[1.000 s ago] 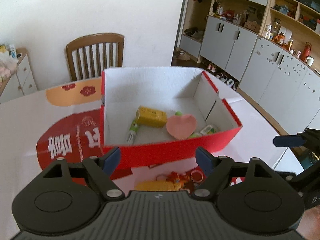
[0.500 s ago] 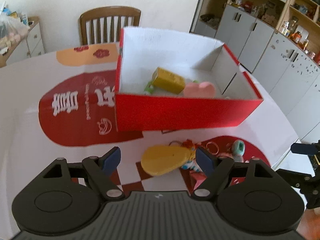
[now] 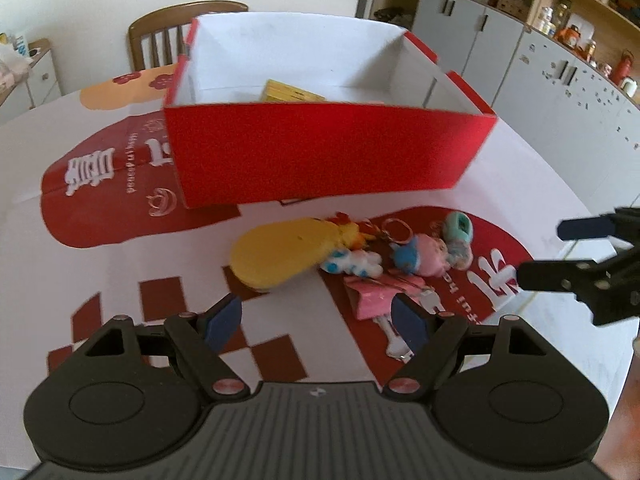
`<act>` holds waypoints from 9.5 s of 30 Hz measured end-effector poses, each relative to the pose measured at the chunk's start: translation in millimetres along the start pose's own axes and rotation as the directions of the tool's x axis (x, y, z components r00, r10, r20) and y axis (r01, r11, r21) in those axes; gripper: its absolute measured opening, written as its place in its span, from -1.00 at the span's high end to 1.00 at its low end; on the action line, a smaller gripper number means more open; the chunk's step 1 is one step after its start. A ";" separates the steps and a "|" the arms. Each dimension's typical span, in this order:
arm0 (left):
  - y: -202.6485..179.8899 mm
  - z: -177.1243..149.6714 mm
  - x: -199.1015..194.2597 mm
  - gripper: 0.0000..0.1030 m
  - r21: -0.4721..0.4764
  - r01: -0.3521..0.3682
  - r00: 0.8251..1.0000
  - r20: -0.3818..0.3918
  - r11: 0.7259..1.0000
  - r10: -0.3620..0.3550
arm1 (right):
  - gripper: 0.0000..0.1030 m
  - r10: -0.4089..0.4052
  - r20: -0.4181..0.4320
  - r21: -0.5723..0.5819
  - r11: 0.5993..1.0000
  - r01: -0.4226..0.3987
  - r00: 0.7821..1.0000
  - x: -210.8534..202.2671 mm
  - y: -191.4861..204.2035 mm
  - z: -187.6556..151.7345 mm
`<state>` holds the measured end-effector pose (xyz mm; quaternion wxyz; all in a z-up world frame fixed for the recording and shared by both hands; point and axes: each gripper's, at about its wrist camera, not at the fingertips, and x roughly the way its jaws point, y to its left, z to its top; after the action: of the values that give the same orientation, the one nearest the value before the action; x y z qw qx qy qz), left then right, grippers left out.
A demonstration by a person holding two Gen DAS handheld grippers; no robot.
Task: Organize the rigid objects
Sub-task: 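Withdraw both tools from the red box back to the item pile, then grasp the pink binder clip with left tool while right tool grasps the teal sharpener, then carry the binder clip and sharpener over the red box with both tools, then open both tools to drop the clip and sharpener into the box, then withdraw both tools from the box toward the remaining keychains, then lower left tool to the yellow pouch while right tool grasps the pink-haired doll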
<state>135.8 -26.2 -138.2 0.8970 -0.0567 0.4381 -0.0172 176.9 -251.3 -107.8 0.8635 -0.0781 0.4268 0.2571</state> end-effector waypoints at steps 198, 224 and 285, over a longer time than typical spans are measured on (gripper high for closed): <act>22.9 149.6 -8.1 -0.16 0.036 -0.054 0.997 0.064 0.998 0.052 | -0.42 0.024 0.071 -0.100 0.995 -0.017 0.997 2.0 52.6 128.1; 19.1 75.1 -53.1 -0.57 -0.006 -0.038 0.987 0.156 0.999 0.038 | -0.94 0.085 0.169 -0.057 0.995 -0.076 0.982 -33.6 47.0 53.0; 49.4 29.0 62.6 -0.62 -0.011 0.125 0.992 0.002 0.992 -0.125 | -0.04 0.205 -0.116 -0.368 0.900 -0.234 0.972 65.6 22.7 23.5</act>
<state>196.3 20.3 -175.3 0.8940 -0.0890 0.4333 -0.0710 214.7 -198.8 -142.2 0.7810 -0.2043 0.4072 0.4271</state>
